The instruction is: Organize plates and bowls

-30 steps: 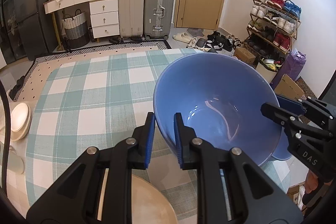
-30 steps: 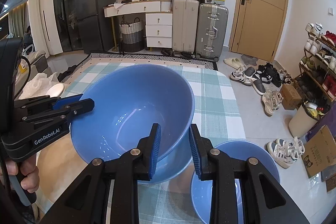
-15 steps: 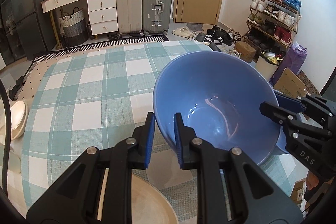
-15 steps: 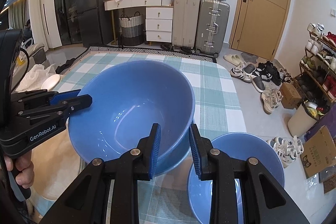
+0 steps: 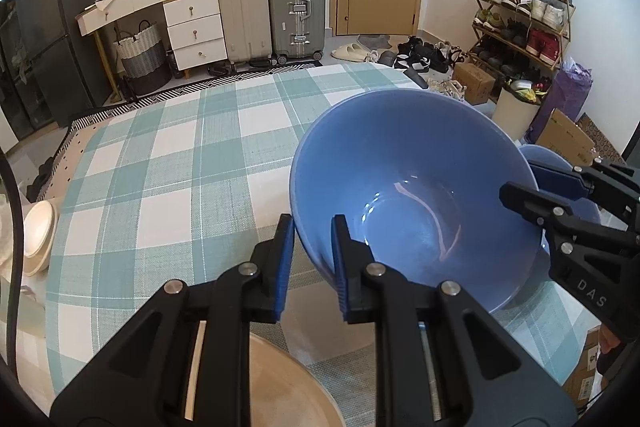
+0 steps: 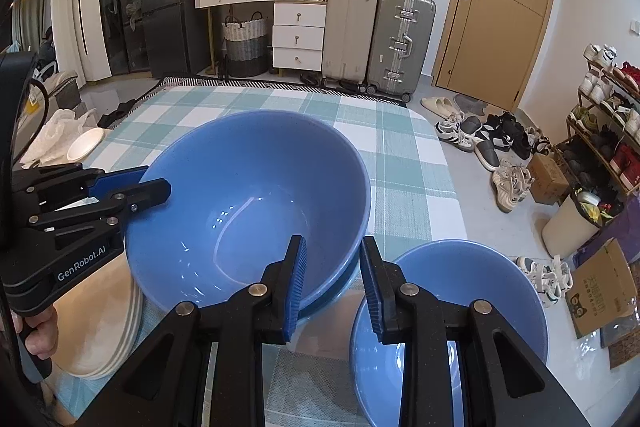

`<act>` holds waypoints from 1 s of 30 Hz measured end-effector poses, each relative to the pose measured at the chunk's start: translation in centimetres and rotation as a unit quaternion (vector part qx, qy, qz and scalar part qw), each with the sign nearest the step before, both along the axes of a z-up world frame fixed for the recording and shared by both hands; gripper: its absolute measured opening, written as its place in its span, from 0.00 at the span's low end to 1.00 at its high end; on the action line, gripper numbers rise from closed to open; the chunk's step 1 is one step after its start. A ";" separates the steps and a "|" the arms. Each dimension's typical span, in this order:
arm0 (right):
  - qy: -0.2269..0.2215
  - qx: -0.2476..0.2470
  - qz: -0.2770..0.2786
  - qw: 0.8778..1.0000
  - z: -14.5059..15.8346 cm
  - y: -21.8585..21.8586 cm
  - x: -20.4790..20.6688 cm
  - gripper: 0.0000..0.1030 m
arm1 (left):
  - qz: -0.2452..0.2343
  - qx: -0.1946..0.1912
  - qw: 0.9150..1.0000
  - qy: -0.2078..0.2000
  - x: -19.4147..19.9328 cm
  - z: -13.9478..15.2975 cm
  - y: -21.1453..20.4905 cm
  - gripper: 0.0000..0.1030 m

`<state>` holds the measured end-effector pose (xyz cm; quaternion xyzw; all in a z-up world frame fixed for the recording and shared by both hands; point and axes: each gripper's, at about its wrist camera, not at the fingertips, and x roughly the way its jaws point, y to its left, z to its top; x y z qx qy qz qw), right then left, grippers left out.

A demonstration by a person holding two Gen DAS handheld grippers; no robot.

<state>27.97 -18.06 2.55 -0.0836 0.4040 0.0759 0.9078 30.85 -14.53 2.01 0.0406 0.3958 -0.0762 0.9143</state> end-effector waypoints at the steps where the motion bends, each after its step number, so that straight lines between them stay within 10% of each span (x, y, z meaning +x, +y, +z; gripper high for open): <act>1: 0.000 -0.002 -0.001 1.000 -0.2 0.1 0.1 0.27 | 0.000 0.003 1.000 0.000 0.0 -0.1 -0.1 0.15; 30: 0.020 -0.033 -0.006 0.999 -3.7 0.3 0.9 0.29 | -0.012 0.037 0.999 0.011 0.9 -2.6 -1.2 0.17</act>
